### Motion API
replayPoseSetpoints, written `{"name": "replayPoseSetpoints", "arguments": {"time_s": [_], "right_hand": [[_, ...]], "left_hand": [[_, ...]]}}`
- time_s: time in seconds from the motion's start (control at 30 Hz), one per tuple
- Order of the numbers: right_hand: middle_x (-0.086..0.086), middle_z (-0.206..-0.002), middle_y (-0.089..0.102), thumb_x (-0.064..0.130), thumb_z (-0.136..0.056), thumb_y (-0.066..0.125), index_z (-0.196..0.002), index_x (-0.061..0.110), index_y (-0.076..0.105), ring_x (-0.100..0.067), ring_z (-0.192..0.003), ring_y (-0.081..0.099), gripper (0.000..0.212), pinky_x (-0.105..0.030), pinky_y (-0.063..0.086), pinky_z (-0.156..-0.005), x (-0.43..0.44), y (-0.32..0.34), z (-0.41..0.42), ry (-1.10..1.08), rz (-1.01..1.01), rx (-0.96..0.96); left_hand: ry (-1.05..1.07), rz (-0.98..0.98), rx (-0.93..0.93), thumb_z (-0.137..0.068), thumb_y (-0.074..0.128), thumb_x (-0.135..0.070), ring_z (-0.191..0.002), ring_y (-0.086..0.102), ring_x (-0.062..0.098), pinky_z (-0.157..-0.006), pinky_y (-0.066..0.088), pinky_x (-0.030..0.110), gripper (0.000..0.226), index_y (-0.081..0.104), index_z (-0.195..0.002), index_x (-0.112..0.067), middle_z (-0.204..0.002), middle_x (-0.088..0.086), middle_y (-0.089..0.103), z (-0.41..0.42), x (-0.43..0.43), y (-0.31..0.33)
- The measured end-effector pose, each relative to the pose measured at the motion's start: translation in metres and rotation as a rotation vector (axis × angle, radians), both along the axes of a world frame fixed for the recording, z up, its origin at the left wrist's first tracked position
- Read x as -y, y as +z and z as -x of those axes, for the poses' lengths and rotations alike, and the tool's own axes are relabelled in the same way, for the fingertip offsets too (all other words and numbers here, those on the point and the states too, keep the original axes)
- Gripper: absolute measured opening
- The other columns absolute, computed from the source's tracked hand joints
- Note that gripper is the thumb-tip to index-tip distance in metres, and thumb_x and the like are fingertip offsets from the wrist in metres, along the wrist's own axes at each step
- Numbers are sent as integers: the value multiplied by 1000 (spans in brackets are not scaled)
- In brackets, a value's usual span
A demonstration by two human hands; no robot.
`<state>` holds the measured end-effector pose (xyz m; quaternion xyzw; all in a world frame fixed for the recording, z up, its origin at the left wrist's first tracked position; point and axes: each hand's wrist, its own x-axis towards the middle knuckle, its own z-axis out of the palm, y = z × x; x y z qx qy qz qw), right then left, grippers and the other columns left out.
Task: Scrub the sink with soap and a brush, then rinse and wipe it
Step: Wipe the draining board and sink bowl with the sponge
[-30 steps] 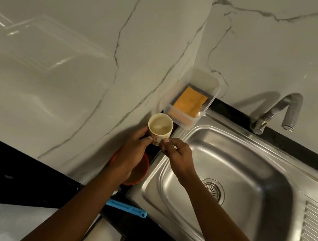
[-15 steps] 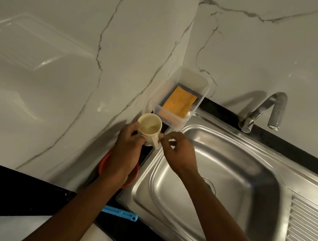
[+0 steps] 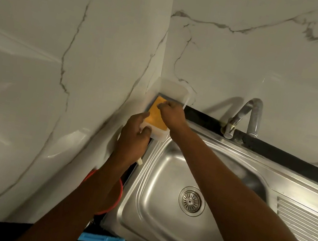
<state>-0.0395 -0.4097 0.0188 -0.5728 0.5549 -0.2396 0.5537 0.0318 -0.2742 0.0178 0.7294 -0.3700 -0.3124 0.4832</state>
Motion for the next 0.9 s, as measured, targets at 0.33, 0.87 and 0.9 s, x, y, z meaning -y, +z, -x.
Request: {"name": "replayPoseSetpoints", "arguments": {"time_s": [0.33,0.87,0.9], "right_hand": [[-16,-137,53,36,-98,59,-138,5,51,-35,-125,54,51,-48,48,-109,36,-29,-47,-89,-278,-142],[-9,-104,69,25,-81,85,-104,9,68,-29,-94,67,33,-40,60,-83,47,-4,-33,-218,-48,-89],[-4,-95,70,23,-79,85,-94,13,69,-24,-87,66,25,-34,58,-75,45,2,-26,-238,-3,-39]], "left_hand": [[-56,-83,32,-109,53,-13,-119,50,1,-87,37,8,44,54,-153,-18,-145,-4,61,-16,24,-13],[-56,-12,-27,-108,54,-10,-128,53,6,-93,36,7,42,59,-148,-22,-146,-4,60,-16,21,-12],[-61,8,-14,-108,54,-10,-127,52,4,-91,34,4,42,59,-148,-22,-145,-6,60,-14,20,-10]]}}
